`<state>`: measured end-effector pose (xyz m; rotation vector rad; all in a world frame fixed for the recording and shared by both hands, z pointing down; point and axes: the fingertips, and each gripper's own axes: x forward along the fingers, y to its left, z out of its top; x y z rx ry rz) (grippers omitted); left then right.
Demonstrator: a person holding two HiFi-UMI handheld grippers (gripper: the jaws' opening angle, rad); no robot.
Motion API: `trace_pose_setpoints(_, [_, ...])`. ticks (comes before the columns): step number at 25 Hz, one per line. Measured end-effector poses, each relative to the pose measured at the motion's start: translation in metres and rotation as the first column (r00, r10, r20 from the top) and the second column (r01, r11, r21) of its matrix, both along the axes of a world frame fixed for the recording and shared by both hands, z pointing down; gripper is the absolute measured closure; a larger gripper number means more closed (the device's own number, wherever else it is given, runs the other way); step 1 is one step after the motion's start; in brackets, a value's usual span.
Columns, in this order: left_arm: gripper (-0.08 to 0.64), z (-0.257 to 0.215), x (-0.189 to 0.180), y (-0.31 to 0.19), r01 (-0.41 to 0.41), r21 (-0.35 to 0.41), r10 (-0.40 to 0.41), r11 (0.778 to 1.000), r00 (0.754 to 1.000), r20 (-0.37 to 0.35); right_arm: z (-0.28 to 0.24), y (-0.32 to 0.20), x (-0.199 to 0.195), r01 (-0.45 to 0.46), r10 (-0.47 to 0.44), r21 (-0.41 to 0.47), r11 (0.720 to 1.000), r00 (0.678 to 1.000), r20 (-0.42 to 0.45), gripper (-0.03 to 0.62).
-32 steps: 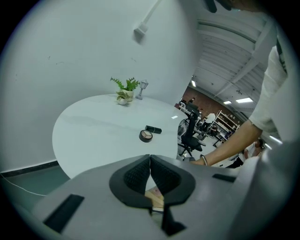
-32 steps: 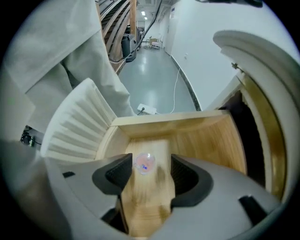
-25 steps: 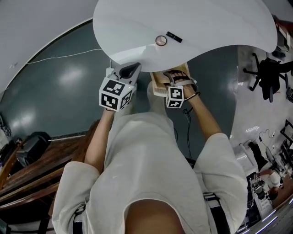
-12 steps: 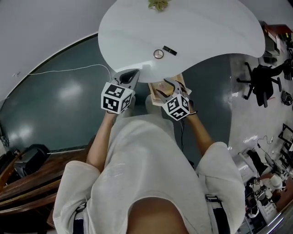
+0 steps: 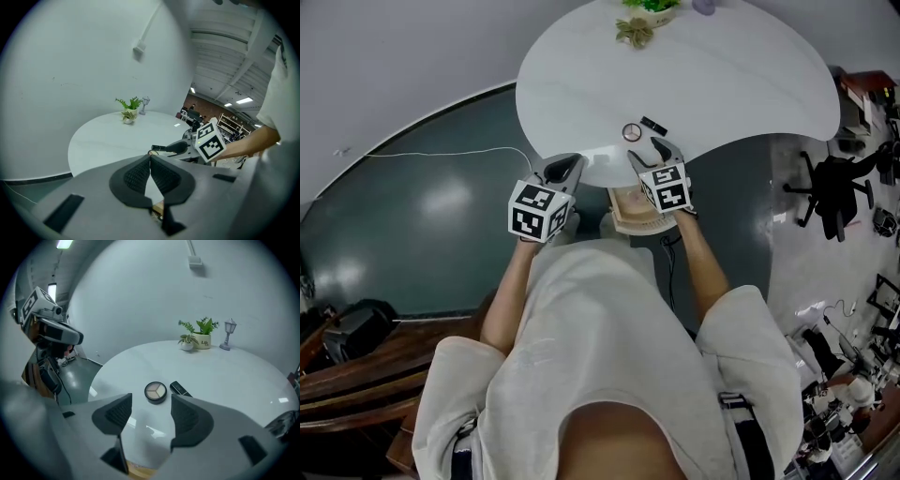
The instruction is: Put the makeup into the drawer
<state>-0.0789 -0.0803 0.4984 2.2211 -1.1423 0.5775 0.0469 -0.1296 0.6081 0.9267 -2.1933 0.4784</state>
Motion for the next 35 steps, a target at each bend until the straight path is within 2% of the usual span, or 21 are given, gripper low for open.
trace_pose_setpoints(10, [0.549, -0.001, -0.024, -0.008, 0.061, 0.0, -0.061, 0.998, 0.998, 0.012, 0.035, -0.032, -0.021, 0.045, -0.053, -0.078, 0.996, 0.994, -0.1, 0.343])
trace_pose_setpoints(12, [0.549, 0.0, -0.027, -0.009, 0.071, -0.002, -0.071, 0.997, 0.997, 0.011, 0.04, -0.035, -0.021, 0.032, -0.039, -0.077, 0.997, 0.994, -0.103, 0.382])
trace_pose_setpoints(16, [0.549, 0.001, -0.035, -0.011, 0.078, -0.009, -0.078, 0.997, 0.997, 0.005, 0.039, -0.038, -0.029, 0.032, -0.04, -0.081, 0.996, 0.995, -0.096, 0.382])
trace_pose_setpoints(24, [0.549, 0.006, -0.02, -0.01, 0.022, -0.024, -0.022, 0.999, 1.0, -0.012, 0.006, -0.011, -0.027, 0.078, -0.08, -0.047, 0.996, 0.996, -0.05, 0.383])
trace_pose_setpoints(35, [0.549, 0.014, 0.016, -0.008, -0.111, -0.039, 0.11, 0.993, 0.993, -0.032, -0.027, 0.061, 0.019, -0.061, 0.061, -0.034, 0.998, 0.998, 0.004, 0.383])
